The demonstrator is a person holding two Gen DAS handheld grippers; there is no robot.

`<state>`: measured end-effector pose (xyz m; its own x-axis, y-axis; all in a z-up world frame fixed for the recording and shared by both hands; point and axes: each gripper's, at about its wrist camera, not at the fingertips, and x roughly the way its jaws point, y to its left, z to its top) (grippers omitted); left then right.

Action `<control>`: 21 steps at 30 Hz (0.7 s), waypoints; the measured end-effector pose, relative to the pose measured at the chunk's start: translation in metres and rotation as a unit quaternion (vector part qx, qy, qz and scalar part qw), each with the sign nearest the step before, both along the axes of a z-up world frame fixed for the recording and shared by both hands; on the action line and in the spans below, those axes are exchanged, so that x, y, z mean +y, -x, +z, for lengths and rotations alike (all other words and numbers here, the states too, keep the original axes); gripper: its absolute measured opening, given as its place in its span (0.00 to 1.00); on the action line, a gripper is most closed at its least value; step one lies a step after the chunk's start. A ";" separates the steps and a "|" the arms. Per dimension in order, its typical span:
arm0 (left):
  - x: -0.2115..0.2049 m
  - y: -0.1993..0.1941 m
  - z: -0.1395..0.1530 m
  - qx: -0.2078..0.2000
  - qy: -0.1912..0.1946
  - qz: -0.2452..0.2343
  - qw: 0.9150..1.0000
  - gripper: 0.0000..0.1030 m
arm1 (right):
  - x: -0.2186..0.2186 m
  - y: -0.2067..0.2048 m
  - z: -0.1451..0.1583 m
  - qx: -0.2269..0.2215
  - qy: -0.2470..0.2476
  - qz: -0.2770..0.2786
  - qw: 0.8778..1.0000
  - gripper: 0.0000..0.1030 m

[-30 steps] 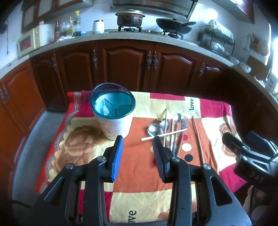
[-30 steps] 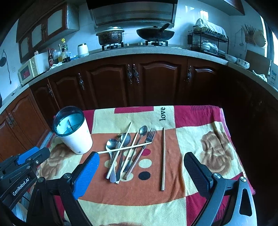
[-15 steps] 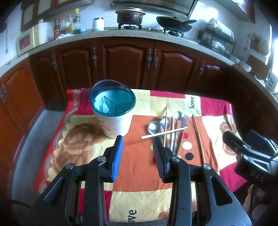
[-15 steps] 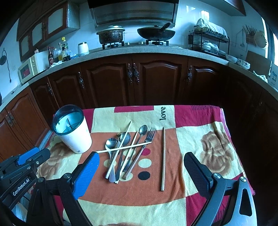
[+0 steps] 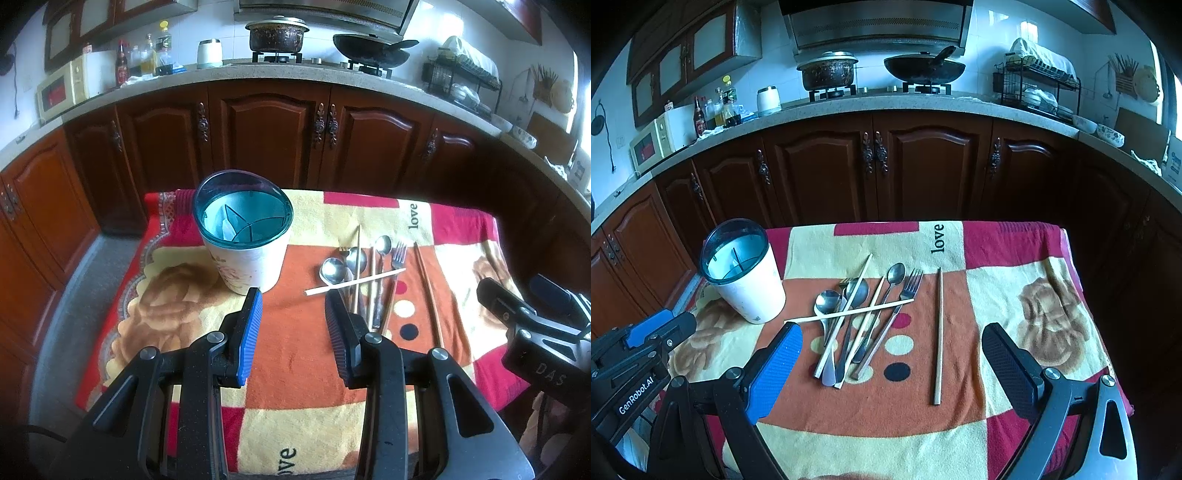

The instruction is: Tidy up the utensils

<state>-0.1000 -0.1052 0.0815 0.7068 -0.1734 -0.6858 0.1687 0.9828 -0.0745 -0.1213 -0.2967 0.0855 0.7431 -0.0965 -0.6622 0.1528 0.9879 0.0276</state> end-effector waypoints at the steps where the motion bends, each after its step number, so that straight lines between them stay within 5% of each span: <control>1: -0.001 0.000 -0.001 0.000 0.000 0.000 1.000 0.33 | 0.000 0.000 0.000 0.000 0.000 0.000 1.000 0.94; 21: -0.002 -0.002 -0.008 0.003 -0.018 0.008 1.000 0.33 | -0.001 -0.004 -0.006 0.010 -0.003 0.004 1.000 0.94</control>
<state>-0.0984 -0.1070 0.0739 0.7056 -0.1366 -0.6953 0.1527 0.9875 -0.0391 -0.1172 -0.2975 0.0797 0.7302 -0.0867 -0.6778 0.1461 0.9888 0.0309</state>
